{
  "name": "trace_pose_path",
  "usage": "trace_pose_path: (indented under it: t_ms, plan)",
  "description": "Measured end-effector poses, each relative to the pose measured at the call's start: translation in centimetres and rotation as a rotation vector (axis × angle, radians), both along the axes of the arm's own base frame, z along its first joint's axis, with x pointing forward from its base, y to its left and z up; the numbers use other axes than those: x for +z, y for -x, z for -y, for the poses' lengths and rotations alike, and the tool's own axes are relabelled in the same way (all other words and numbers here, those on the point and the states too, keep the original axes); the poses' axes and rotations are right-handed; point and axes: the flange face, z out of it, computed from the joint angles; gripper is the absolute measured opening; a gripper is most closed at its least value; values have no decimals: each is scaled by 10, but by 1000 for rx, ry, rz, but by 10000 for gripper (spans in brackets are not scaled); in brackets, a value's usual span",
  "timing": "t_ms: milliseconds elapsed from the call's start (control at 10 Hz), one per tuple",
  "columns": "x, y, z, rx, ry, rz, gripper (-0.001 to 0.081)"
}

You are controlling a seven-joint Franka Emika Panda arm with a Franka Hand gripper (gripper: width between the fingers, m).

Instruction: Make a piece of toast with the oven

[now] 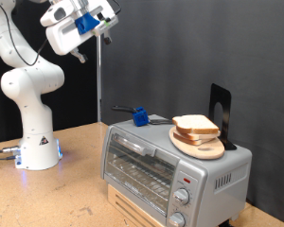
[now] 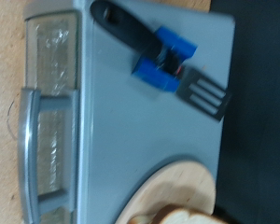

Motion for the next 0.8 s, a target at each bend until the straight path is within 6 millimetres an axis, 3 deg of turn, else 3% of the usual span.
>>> trace_pose_path:
  t_ms: [500, 800]
  plan:
    - [-61, -42, 17, -61, 90, 11, 808]
    - [-92, -62, 16, -64, 132, -10, 808]
